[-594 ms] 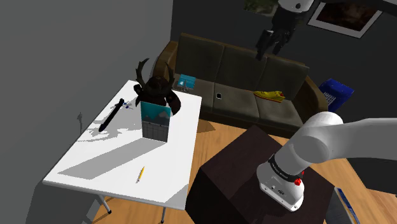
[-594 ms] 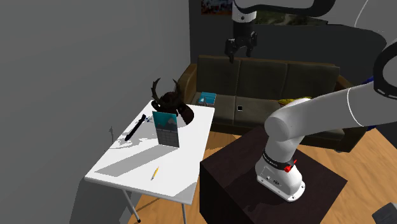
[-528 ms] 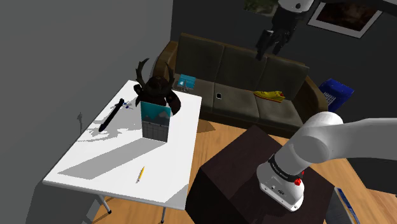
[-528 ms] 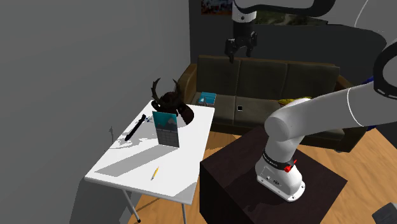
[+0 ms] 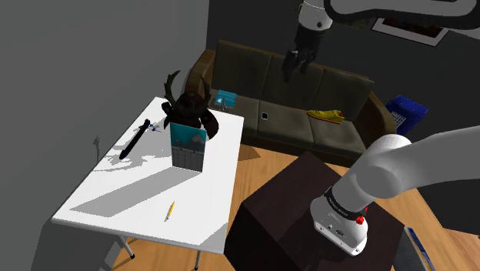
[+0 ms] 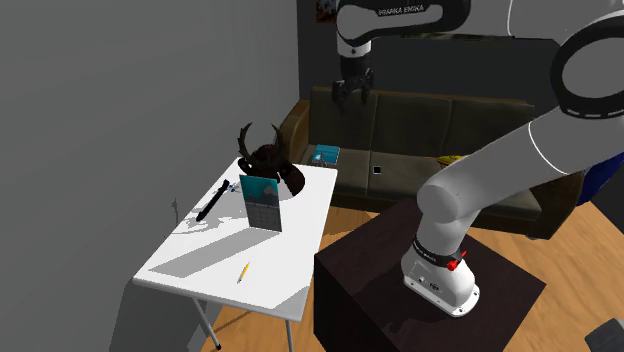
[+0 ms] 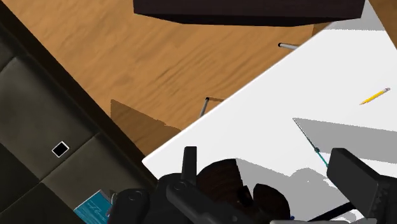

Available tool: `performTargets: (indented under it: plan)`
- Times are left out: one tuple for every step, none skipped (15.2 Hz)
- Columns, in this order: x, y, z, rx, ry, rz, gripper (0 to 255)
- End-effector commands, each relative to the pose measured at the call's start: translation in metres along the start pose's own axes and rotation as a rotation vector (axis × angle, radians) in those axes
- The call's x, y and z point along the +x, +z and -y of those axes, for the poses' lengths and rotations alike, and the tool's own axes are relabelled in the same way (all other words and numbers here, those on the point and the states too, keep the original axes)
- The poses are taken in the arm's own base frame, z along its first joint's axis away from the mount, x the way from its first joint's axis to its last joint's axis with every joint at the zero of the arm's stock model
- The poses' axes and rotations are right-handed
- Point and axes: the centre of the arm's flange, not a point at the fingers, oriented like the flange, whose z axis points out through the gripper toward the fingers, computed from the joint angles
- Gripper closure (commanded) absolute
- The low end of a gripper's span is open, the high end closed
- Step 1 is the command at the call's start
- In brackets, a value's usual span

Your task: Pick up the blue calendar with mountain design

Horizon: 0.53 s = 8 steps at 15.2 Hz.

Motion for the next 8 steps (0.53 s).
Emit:
performTargets:
  plan:
    - [0.022,0.015,0.008,0.006,-0.049,0.011,0]
    - [0.032,0.024,0.014,0.008,-0.073,0.017,0]
    - [0.041,0.032,0.019,0.011,-0.097,0.023,0]
    - [0.050,0.040,0.025,0.014,-0.121,0.030,0]
    - [0.060,0.048,0.031,0.016,-0.145,0.036,0]
    - [0.069,0.057,0.037,0.019,-0.169,0.042,0]
    - [0.077,0.065,0.043,0.022,-0.193,0.048,0]
    - [0.086,0.074,0.050,0.024,-0.217,0.054,0]
